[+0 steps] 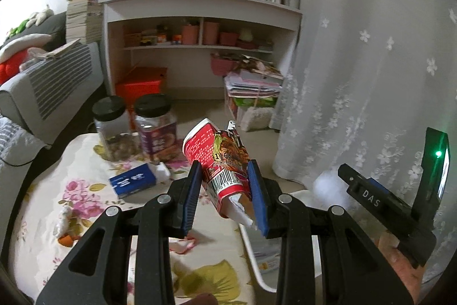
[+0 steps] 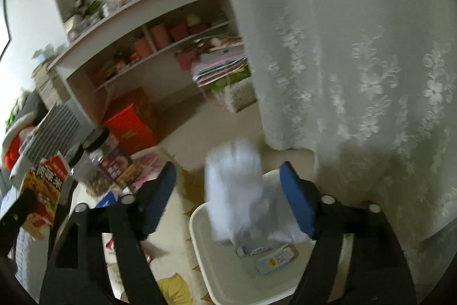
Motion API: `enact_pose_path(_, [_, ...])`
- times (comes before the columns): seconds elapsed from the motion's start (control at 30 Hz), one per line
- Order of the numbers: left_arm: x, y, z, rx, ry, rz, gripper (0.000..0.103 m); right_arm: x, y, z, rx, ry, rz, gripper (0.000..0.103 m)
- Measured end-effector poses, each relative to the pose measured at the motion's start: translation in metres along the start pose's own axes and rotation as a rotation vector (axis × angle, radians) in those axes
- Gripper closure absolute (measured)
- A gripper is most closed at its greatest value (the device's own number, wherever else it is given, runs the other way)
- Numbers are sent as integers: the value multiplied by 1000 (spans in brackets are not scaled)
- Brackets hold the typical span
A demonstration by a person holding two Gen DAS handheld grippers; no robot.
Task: Collect trash
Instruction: 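Carry the red cup and tissue to the white bin and release both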
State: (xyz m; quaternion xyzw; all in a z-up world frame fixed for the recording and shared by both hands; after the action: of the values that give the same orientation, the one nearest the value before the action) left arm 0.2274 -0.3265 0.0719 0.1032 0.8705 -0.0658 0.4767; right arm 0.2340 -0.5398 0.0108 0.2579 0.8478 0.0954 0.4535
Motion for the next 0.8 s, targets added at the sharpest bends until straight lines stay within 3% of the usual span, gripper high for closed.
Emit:
enact_pose_path(0.17, [-2, -29, 9, 42, 12, 28, 70, -13, -27, -9, 23, -34, 82, 22])
enact_pose_path(0.3, [0, -58, 17, 82, 28, 60, 70, -24, -52, -17, 56, -70, 146, 21])
enact_pose_path(0.63, [10, -142, 40, 218, 97, 135, 69, -48, -124, -46, 204, -180, 260, 16])
enact_pose_path(0.7, [13, -159, 45, 248, 112, 154, 67, -50, -135, -49, 218, -191, 280, 15])
enact_pose_path(0.8, [19, -179, 53, 288, 148, 175, 56, -51, -149, -50, 228, -193, 311, 15])
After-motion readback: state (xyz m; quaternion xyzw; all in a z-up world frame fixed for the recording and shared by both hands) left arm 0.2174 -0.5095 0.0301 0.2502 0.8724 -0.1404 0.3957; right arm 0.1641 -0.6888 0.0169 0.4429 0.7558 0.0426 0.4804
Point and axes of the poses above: each gripper's, at about its wrist camera, not at the fingertips, and z roughly the way its jaws point, y to its left, x to its underside, the point moved 7 cm from there along z, roughly the way its jaws point, and after that the axes turned 6 degrees about z, right-handed, at the moved point
